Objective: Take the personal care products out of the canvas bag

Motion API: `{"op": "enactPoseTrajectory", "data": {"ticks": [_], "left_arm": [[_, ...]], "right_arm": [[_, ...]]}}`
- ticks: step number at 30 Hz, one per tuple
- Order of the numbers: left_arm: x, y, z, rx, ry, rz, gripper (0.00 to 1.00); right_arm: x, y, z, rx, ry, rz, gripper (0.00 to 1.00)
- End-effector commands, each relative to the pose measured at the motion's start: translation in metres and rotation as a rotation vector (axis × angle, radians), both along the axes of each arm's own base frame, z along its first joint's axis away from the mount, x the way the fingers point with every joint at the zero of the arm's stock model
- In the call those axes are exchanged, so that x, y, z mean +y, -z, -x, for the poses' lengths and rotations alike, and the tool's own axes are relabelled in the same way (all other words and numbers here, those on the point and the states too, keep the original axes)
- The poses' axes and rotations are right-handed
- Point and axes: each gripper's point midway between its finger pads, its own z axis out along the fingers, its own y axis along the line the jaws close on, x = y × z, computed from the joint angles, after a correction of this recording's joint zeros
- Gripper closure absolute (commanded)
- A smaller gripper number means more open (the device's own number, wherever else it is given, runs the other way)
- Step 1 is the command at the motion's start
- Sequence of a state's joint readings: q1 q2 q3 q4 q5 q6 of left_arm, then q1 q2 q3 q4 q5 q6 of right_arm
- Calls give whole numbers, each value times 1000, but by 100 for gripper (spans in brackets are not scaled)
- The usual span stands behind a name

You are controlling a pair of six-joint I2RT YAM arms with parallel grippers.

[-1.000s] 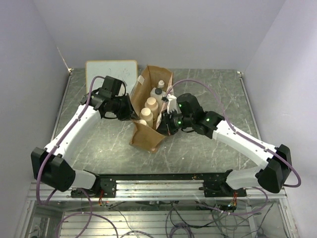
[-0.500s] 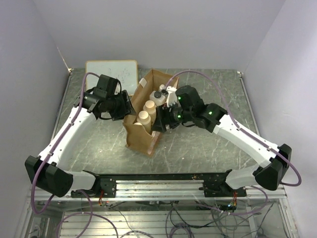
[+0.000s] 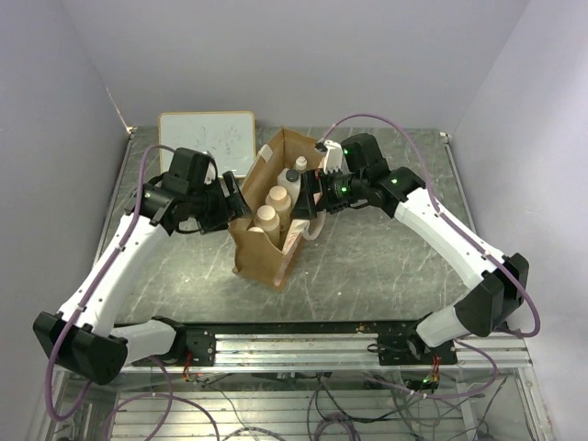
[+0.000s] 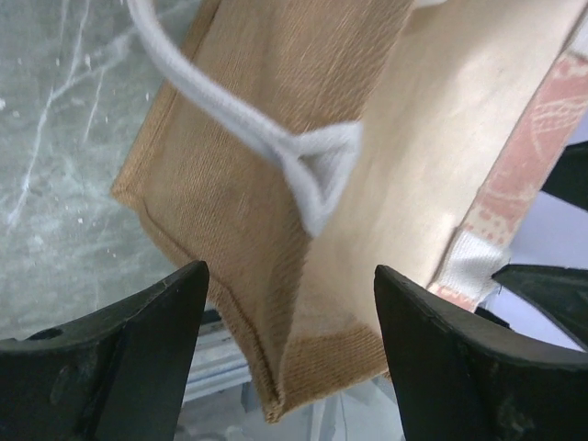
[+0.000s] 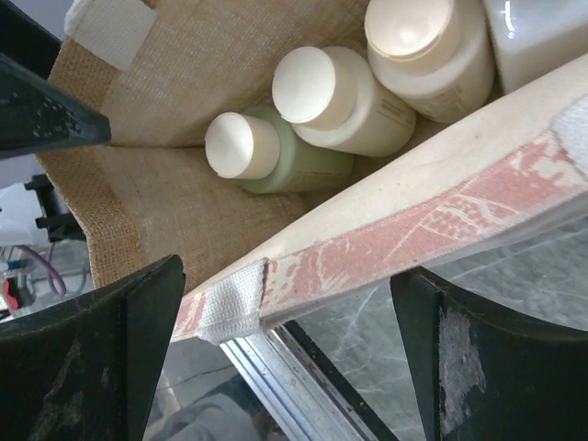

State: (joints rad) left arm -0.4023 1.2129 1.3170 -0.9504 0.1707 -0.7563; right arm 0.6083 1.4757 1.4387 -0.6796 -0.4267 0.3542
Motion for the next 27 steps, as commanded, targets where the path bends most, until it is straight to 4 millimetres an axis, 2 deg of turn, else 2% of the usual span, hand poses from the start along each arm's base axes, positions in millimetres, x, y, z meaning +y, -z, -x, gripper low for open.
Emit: {"op": "enactPoseTrajectory", "data": {"ticks": [1,7,11,20,23,27], "left_arm": [[-8,9,18,53,16,79,16],[-12,34,44,128,83,107,18],[-10,54,60,157,92,125,19],[7,110,80,224,72,46,19],[10,118,82,221,58,41,20],[16,119,86,194,63,22,20]], "right_arm": [[10,2,10,33,-89,-36,6],[11,27,41,121,-136,-63,8],[11,62,57,182,-126,-38,10],[-6,140,71,266,-52,79,12],[-15,158,70,265,-32,138,12],[-27,176,70,250,-29,222,12]]}}
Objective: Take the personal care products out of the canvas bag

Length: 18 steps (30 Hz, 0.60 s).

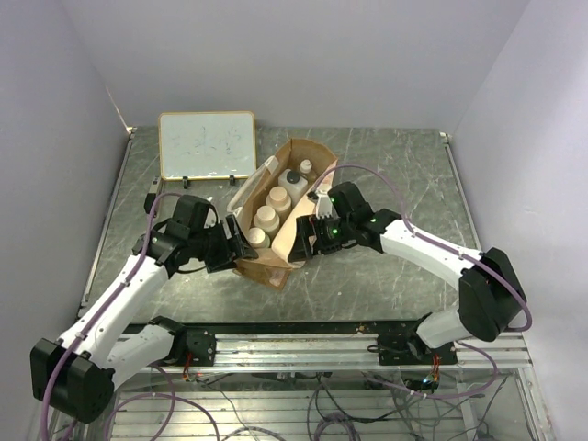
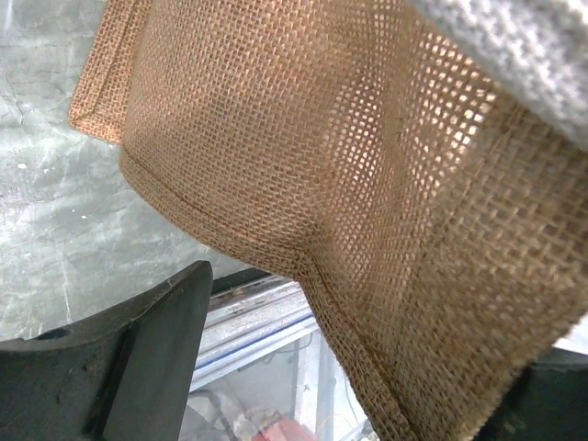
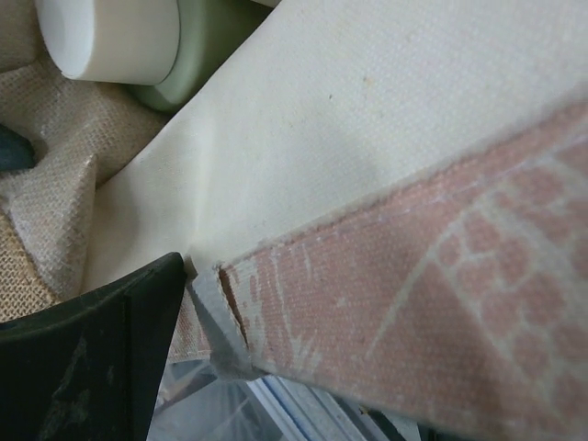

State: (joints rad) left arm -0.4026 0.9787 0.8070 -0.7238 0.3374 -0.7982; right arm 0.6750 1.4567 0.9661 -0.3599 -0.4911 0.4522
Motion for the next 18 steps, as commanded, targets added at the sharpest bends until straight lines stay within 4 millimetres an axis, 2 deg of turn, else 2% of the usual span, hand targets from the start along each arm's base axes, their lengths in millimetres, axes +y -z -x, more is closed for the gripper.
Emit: {"op": "enactPoseTrajectory", "data": {"ticks": [1,5,8,13,18], "left_arm": [[22,27,24,72,2,-110,20],[28,35,33,91,4,-136,22],[30,40,40,110,1,-133,26],[30,45,49,123,-3,-116,28],[31,49,51,136,10,-125,32]], "right_arm": [[-33,56,14,42,-2,221,12],[-36,65,16,39,-1,258,12],[-37,52,9,-1,12,289,12],[-30,6,-9,-110,32,305,12],[-12,-56,-24,-248,35,300,12]]}}
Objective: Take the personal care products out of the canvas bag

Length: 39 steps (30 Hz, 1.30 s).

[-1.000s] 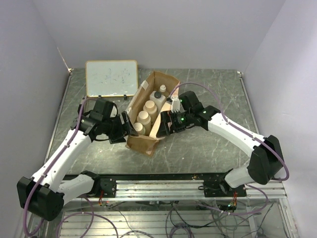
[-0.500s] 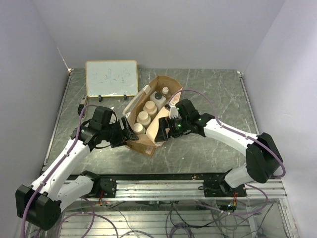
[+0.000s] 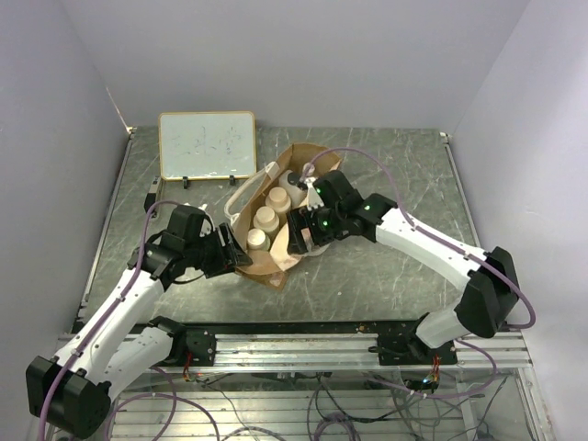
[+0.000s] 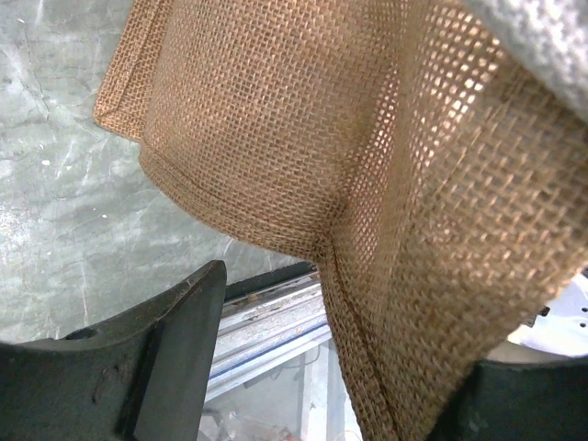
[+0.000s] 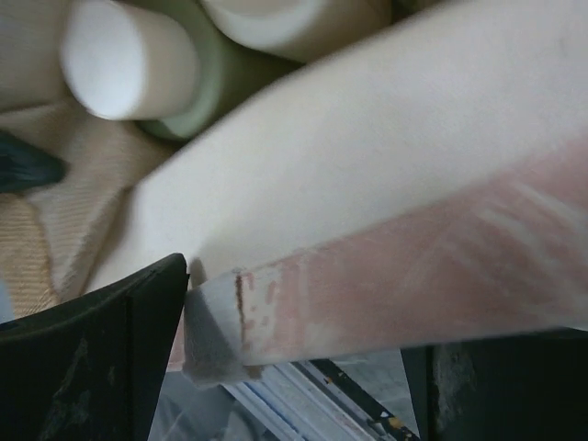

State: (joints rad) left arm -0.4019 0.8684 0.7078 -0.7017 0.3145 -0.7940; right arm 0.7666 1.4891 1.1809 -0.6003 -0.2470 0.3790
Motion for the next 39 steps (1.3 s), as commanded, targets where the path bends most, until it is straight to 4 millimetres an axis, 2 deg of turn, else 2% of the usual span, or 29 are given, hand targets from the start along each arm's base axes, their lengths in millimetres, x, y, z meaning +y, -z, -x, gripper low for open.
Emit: {"op": "enactPoseTrajectory", "data": {"ticks": [1,6,8,12,16,20,27,35,39], "left_arm": [[22,37,39,176,21,-122,32],[24,35,39,168,30,-134,33],[24,34,39,167,33,-138,34],[25,34,39,163,47,-148,34],[26,31,36,154,61,-164,33],[26,28,34,145,64,-168,33],[24,20,30,127,64,-160,33],[21,14,23,109,85,-162,33],[19,12,22,106,95,-158,33]], "right_arm": [[-7,-44,-14,-139,18,100,12],[11,-91,-26,-249,16,109,12],[20,-103,-31,-335,-6,148,12],[42,-108,-43,-389,-43,218,12],[81,-114,-42,-409,-104,182,12],[105,-92,-35,-338,-133,129,12],[103,-47,-24,-290,-178,146,14],[117,-10,-23,-289,-196,190,12],[122,5,-21,-307,-214,237,20]]}}
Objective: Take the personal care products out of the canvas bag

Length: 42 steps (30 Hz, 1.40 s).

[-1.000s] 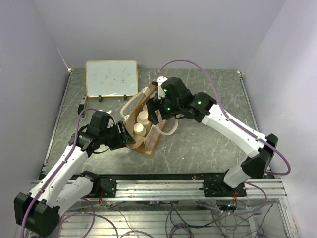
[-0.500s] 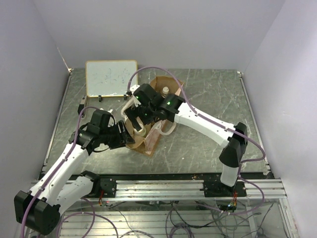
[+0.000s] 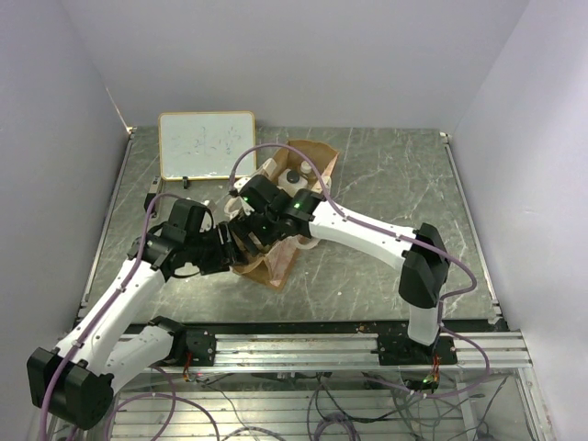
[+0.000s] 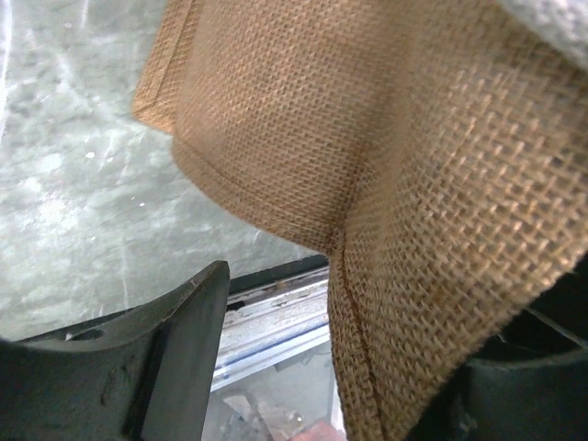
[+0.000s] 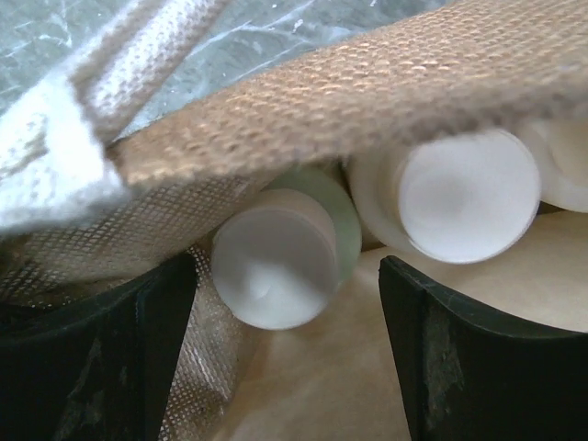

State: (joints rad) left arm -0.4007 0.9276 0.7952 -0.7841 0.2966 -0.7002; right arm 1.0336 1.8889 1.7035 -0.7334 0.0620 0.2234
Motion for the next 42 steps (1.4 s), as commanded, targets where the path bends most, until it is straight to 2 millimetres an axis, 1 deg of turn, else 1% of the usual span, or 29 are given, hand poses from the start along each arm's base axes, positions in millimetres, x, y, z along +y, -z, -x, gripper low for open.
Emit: {"op": "enactPoseTrajectory", "data": {"ticks": [1,6,11,12,16,17,20,21,22,23,24,26,27,32,38,42], "left_arm": [[14,18,24,108,34,-87,33],[15,15,26,107,32,-87,33],[15,12,26,109,29,-83,31],[14,12,26,108,29,-82,31],[14,10,25,107,26,-77,29],[13,9,25,107,24,-74,28],[10,8,25,112,26,-56,23],[8,8,26,116,30,-44,21],[6,8,26,120,32,-33,21],[4,8,27,127,34,-22,20],[3,8,28,130,36,-11,20],[1,6,29,126,36,3,19],[1,6,30,128,35,4,19],[2,6,33,136,33,4,18],[-5,-4,35,151,37,53,18],[-5,-10,35,139,29,67,17]], "right_arm": [[13,18,-2,-51,-18,37,22],[13,25,-5,-81,-15,45,25],[13,29,-8,-95,-3,51,23],[13,29,-9,-99,-2,51,25],[13,19,-12,-124,-3,34,40],[14,14,-12,-133,-3,22,45],[17,-6,-17,-176,3,-25,56],[19,-14,-18,-190,10,-47,65],[19,-21,-19,-204,16,-69,71],[20,-27,-19,-219,11,-90,74],[19,-36,-20,-236,11,-113,80],[17,-45,-22,-255,28,-133,96],[15,-48,-22,-261,37,-137,100],[15,-69,-18,-259,51,-195,100],[14,-88,-12,-235,68,-254,100],[13,-99,-10,-217,89,-282,100]]}}
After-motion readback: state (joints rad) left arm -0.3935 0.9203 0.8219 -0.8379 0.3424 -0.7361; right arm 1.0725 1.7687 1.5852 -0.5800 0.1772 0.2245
